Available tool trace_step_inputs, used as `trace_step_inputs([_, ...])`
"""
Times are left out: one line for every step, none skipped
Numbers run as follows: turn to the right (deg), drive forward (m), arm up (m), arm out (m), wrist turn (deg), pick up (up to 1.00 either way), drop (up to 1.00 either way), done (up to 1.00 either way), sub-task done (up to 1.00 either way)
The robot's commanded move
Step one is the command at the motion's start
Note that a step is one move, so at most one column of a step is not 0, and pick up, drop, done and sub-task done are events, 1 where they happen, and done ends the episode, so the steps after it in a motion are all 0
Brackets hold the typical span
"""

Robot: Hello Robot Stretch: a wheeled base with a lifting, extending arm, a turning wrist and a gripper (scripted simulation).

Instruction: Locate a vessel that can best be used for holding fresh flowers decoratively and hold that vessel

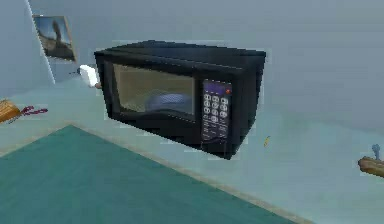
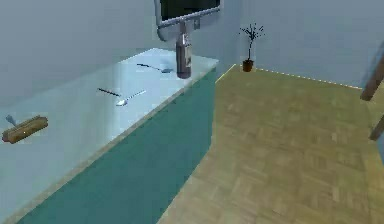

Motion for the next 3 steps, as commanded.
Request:
trace_step_inputs([45.0, 0.0, 0.0, 0.0, 0.0, 0.0, 0.0, 0.0, 0.0])
trace_step_inputs([45.0, 0.0, 0.0, 0.0, 0.0, 0.0, 0.0, 0.0, 0.0])
trace_step_inputs([36.0, 0.0, 0.0, 0.0, 0.0, 0.0, 0.0, 0.0, 0.0])
